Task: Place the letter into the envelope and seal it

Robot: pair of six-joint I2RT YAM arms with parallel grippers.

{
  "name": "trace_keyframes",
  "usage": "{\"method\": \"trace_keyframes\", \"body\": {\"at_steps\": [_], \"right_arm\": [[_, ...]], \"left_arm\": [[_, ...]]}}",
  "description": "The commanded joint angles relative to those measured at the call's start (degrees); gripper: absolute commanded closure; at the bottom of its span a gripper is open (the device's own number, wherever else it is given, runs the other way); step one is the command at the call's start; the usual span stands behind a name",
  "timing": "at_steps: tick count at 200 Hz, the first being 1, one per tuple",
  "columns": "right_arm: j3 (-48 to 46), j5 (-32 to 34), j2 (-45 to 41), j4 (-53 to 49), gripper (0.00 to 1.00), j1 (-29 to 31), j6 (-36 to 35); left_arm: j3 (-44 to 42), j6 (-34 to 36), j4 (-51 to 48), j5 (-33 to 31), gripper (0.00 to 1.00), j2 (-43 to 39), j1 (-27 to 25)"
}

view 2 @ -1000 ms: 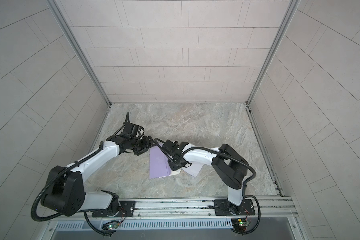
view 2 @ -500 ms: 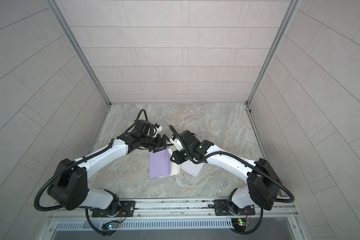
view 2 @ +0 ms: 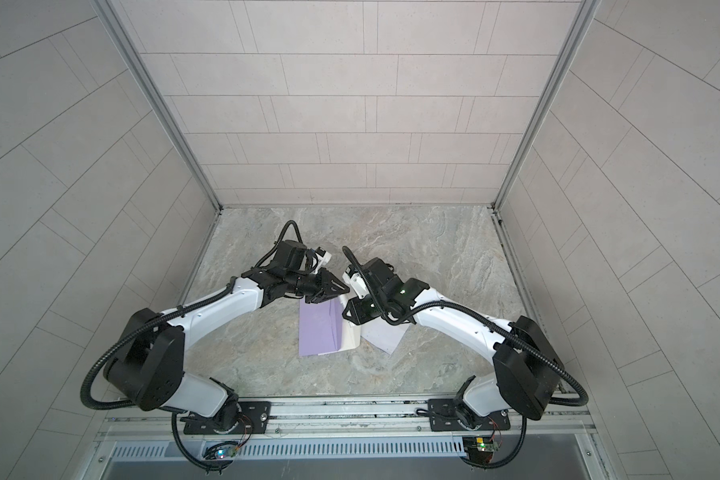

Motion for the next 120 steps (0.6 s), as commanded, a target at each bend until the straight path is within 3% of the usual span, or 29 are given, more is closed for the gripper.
{"method": "trace_keyframes", "body": {"at_steps": [1, 16, 44, 78, 120], "right_arm": [[-0.9, 1.8, -0.6, 2.3, 0.95, -1.6, 2.2], [-2.2, 1.6, -0.8, 3.1, 0.95, -2.9, 3.4], [-4.7, 0.6, -2.4, 3.6, 0.95, -4.6, 3.8], [-6.2, -1.4, -3.8, 1.5, 0.96, -5.3, 2.0], [-6.6, -1.4, -3.8, -0.9, 0.96, -5.3, 0.6]], "left_arm": [[-0.9, -1.4, 1.4, -1.8, 0.93, 0.4, -0.1], [-0.5, -1.1, -0.2, -5.1, 1.00, -0.7, 0.3], [-1.5, -2.7, -0.7, -12.2, 1.00, -4.1, 3.3], [-2.9, -3.9, 3.1, -13.6, 1.00, -5.9, 6.2], [-3.2, -2.4, -0.2, -18.2, 1.00, -5.9, 8.4]]}}
